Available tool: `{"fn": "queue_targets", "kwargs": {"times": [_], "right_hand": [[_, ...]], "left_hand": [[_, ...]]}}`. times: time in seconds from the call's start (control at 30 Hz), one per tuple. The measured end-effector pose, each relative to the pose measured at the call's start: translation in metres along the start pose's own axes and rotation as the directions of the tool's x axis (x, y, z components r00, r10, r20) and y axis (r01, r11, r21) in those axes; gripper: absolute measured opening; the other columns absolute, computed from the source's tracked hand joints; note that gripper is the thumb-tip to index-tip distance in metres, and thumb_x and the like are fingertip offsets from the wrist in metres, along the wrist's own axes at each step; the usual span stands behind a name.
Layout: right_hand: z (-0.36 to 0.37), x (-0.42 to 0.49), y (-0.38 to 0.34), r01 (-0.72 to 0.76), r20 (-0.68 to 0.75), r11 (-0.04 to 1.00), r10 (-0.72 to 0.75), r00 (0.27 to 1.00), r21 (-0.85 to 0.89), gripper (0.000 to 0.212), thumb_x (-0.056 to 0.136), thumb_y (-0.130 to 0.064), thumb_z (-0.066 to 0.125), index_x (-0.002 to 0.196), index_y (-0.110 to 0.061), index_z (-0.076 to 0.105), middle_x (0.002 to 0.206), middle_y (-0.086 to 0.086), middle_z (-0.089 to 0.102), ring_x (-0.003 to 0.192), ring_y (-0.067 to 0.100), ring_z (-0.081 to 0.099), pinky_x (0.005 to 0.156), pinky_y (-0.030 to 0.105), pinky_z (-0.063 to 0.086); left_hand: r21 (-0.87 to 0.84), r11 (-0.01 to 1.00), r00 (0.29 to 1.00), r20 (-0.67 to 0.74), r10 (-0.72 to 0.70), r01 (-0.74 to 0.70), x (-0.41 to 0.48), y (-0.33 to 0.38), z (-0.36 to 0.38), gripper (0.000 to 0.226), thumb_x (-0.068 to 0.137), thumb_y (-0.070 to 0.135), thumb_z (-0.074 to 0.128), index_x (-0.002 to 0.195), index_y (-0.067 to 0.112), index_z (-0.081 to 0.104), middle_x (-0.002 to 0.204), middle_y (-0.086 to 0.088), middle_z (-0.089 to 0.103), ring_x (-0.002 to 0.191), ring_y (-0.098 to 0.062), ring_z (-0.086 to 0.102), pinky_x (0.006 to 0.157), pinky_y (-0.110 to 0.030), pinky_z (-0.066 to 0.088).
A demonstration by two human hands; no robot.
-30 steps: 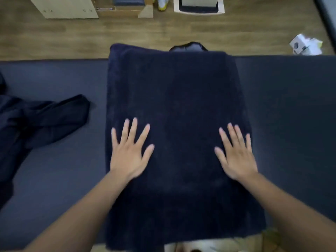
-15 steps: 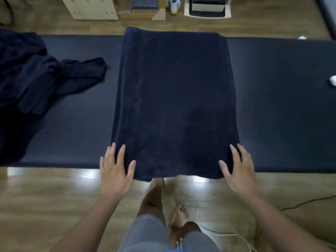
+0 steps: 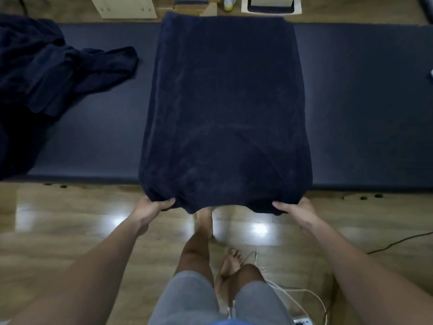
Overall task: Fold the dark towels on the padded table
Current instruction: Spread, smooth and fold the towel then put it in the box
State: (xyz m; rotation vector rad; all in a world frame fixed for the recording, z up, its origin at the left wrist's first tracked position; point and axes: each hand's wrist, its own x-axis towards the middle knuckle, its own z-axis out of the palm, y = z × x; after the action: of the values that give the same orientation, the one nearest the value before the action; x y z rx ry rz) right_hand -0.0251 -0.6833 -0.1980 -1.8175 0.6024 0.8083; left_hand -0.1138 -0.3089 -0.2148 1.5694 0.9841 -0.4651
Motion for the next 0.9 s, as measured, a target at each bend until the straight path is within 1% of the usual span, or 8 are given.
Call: {"fn": "queue_targets", "kwargs": {"times": [0.1,0.2,0.37,0.47,0.53,0.67,0.8,0.9], "right_hand": [[-0.01,-0.01,0.021,0.035,0.023,0.999,-0.035,0.999,-0.024,0.031,0.082,-0.01,0.077,0.108,-0.019,0.065,0.095,-0.009,0.068,0.086,0.003,0.061,0.074,0.019,0.044],[-0.022,-0.029,0.033,0.045,0.023,0.999,-0.044,0.999,-0.026,0.02,0.089,-0.016,0.068,0.105,-0.027,0.064,0.099,-0.014,0.067,0.096,0.007,0.061,0.08,0.021,0.043],[-0.014,-0.067,0.05,0.069,0.04,0.994,-0.073,0.997,0.085,0.039,0.089,-0.007,0.069,0.122,-0.017,0.051,0.103,-0.011,0.063,0.091,0.003,0.06,0.074,0.019,0.048],[-0.011,-0.082,0.069,-0.061,0.154,0.998,0.057,0.986,0.019,0.037,0.091,-0.01,0.068,0.126,-0.007,0.057,0.109,0.002,0.071,0.097,0.019,0.068,0.086,0.04,0.056],[-0.019,-0.089,0.073,-0.068,0.079,0.993,0.061,0.995,0.096,0.026,0.096,-0.018,0.061,0.121,-0.01,0.063,0.111,0.006,0.072,0.098,0.024,0.069,0.095,0.048,0.053],[-0.037,-0.117,0.071,0.031,-0.069,0.99,-0.022,0.997,0.137,0.02,0.098,-0.027,0.058,0.111,-0.012,0.06,0.106,0.008,0.071,0.093,0.025,0.069,0.081,0.043,0.056],[-0.049,-0.138,0.076,0.045,-0.073,0.991,-0.036,0.997,0.124,0.033,0.097,-0.017,0.059,0.124,-0.021,0.042,0.103,0.006,0.066,0.089,0.029,0.069,0.077,0.047,0.057],[-0.06,-0.147,0.075,0.106,-0.037,0.992,-0.104,0.994,0.073,0.035,0.097,-0.008,0.056,0.121,-0.031,0.042,0.106,0.002,0.067,0.087,0.029,0.072,0.078,0.049,0.059]], "left_hand": [[0.089,0.996,1.0,-0.028,0.003,-0.001,-0.022,-0.017,-0.003,0.028,0.079,0.015,0.081,0.105,0.015,0.07,0.095,0.004,0.074,0.087,-0.006,0.064,0.078,-0.019,0.045],[0.158,0.987,1.0,0.006,0.009,-0.01,-0.058,-0.032,-0.017,0.021,0.079,0.007,0.079,0.098,0.01,0.072,0.078,0.008,0.076,0.078,-0.008,0.068,0.062,-0.012,0.051],[-0.087,0.996,0.99,0.141,0.008,0.004,-0.112,-0.044,-0.03,0.034,0.086,0.009,0.071,0.119,0.014,0.065,0.112,-0.001,0.074,0.105,-0.02,0.069,0.091,-0.037,0.052],[-0.154,0.988,0.987,0.157,0.017,0.008,-0.127,-0.052,-0.032,0.036,0.087,0.002,0.067,0.121,0.012,0.062,0.115,-0.007,0.072,0.108,-0.026,0.068,0.096,-0.044,0.051],[-0.141,0.989,0.997,0.052,0.05,-0.043,-0.133,-0.054,-0.036,0.026,0.091,0.002,0.064,0.115,0.011,0.064,0.113,-0.011,0.073,0.102,-0.027,0.07,0.095,-0.047,0.052],[-0.163,0.974,0.969,-0.216,0.118,-0.155,-0.146,-0.045,-0.045,0.019,0.096,0.008,0.06,0.111,0.015,0.054,0.099,-0.011,0.074,0.086,-0.03,0.072,0.078,-0.049,0.057],[0.157,0.981,0.985,-0.104,0.135,-0.118,-0.158,-0.055,-0.053,0.026,0.097,0.012,0.06,0.103,0.034,0.046,0.088,-0.01,0.075,0.079,-0.029,0.072,0.073,-0.045,0.056],[0.091,0.992,0.996,-0.001,0.087,-0.086,-0.171,-0.048,-0.055,0.016,0.099,0.002,0.052,0.093,0.012,0.041,0.083,-0.017,0.07,0.062,-0.022,0.062,0.049,-0.024,0.042]]}}
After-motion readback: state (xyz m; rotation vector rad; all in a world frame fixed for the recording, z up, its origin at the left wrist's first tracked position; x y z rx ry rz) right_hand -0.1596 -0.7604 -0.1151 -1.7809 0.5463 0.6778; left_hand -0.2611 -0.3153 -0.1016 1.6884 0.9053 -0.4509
